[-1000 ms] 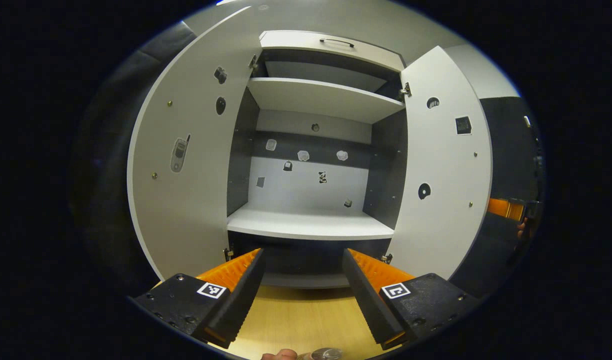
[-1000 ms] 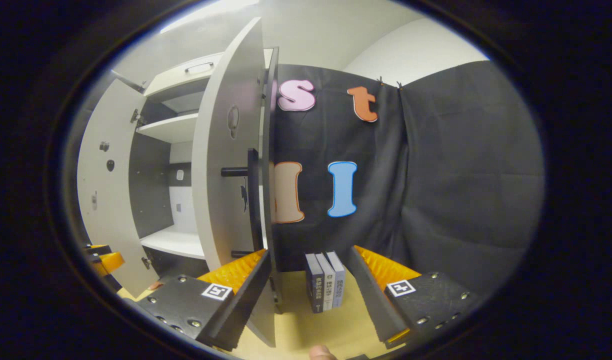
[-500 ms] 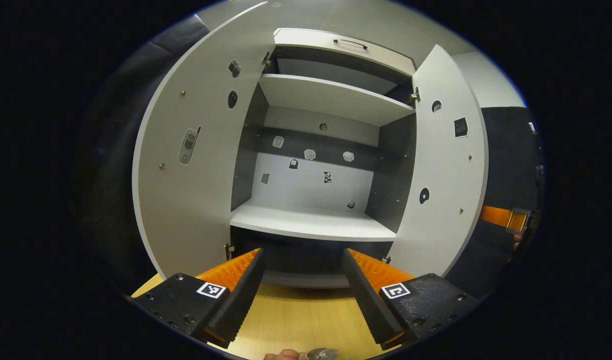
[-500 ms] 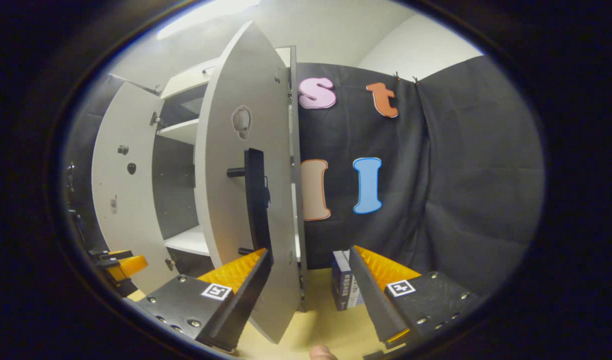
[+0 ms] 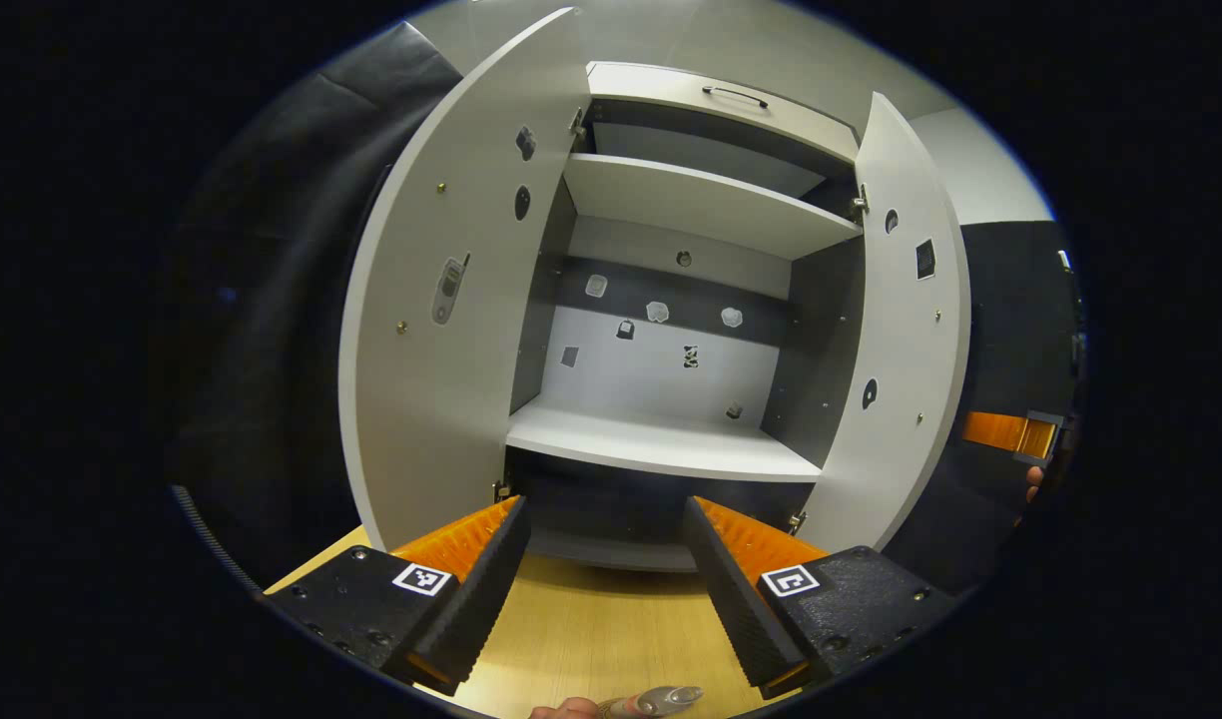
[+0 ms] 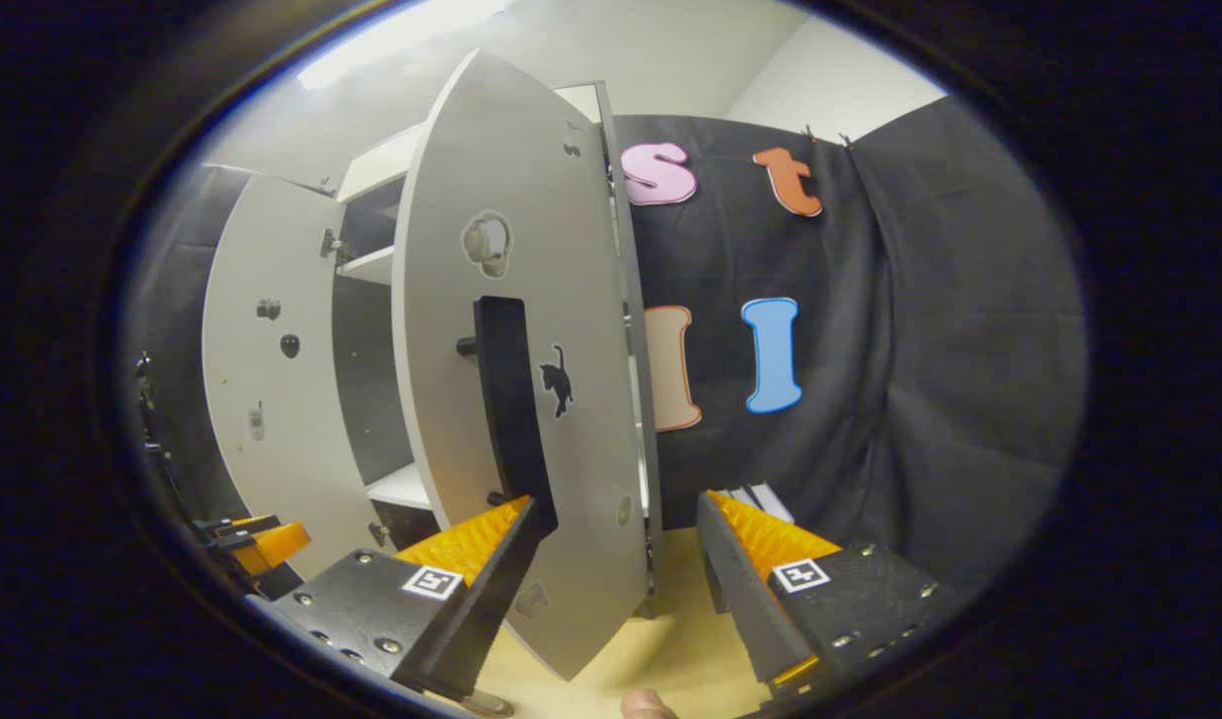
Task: Grasp the bottle in the cabinet with the left hand and place it on the coaster, then close the right door with the right hand and the left door with the left hand.
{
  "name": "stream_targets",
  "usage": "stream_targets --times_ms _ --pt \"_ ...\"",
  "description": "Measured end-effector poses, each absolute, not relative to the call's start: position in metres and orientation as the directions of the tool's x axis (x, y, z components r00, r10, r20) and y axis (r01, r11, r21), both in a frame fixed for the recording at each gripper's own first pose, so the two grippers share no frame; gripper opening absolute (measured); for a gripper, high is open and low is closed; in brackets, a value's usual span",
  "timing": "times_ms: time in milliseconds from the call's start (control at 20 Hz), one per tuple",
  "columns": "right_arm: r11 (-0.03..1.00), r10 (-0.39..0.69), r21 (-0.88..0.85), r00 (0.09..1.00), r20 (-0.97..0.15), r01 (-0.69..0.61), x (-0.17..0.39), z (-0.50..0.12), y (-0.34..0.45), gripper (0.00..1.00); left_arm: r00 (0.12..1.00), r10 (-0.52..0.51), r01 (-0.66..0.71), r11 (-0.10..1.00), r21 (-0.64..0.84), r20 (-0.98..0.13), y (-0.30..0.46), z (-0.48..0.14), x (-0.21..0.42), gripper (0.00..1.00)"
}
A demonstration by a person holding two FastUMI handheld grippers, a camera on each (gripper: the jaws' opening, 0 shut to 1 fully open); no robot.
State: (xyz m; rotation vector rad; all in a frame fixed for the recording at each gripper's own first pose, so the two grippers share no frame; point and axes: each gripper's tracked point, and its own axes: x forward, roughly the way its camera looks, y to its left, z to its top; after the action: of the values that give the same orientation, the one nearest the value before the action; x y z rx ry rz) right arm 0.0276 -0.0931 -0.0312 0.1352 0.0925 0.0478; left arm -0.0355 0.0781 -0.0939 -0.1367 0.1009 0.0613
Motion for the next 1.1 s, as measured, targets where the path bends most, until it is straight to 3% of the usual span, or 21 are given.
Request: stream_targets --times_ms 500,600,1100 --pt "0.966 0.191 0.196 0.978 -0.086 -0.171 0.049 -0.029 -0.034 0.97 0.984 0.155 -0.164 0.981 -0.107 -0.088 0.122 -0.088 -0.052 0.98" --pt "0.958 0.222 0.202 0.972 -0.074 -0.204 0.054 -0.024 -0.018 0.93 0.980 0.179 -0.188 0.977 -0.103 -0.087 0.132 -0.088 -0.056 0.97" --pt "0.946 0.295 0.169 0.950 -0.098 -0.277 0.064 -0.041 0.036 0.97 0.952 0.296 -0.301 0.951 -0.064 -0.075 0.189 -0.081 -0.075 0.97"
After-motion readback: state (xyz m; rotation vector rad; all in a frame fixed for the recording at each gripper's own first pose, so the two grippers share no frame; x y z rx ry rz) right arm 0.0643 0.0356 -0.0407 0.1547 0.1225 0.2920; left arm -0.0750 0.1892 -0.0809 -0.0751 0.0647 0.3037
